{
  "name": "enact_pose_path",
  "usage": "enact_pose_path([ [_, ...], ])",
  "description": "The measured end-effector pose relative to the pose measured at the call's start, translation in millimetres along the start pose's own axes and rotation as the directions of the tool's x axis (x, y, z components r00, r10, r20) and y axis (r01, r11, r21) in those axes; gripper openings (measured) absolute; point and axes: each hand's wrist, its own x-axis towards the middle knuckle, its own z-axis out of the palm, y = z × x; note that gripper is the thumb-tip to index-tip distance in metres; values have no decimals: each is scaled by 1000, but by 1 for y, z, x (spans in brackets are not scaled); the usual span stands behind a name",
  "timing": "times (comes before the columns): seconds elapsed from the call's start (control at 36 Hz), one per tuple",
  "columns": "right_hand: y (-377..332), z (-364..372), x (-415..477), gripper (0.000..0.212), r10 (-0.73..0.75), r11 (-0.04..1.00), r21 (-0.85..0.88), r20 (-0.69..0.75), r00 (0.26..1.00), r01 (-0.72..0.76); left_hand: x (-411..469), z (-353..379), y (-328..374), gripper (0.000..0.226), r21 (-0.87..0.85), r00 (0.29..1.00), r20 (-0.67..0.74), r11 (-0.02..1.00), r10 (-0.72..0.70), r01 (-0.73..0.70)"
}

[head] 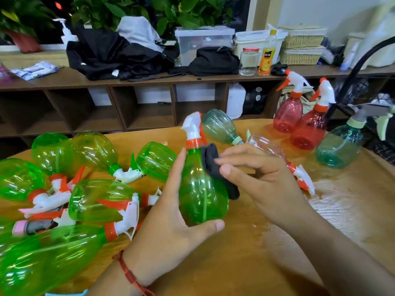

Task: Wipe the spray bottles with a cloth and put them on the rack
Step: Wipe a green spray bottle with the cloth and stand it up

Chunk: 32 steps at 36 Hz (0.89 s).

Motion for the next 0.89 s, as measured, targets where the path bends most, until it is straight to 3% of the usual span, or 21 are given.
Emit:
enact_pose_path([
  [0.17, 1, 4, -5, 22, -102, 980, -160, 106, 989, 118, 4, -8, 1, 128, -7, 991, -133, 1000, -29, 28],
  [0.39, 8, 7, 0, 24, -101, 995, -17, -17, 995, 100, 0, -3, 6, 134, 182, 999, 32, 983, -6, 0],
  [0.53, 11, 7, 0, 25, -135, 988, -74, -2, 991, 135, -1, 1, 5, 134, 208, 1000, 8, 978, -18, 15],
  [0.72, 9, 6, -4, 29, -216, 941, -228, 168, 962, 251, 4, -2, -1, 136, 51, 988, -144, 996, -64, 72],
  [0.89, 10, 9, -7, 29, -228, 917, -281, 212, 950, 282, 8, -3, -4, 135, -86, 970, -229, 994, -83, 65],
])
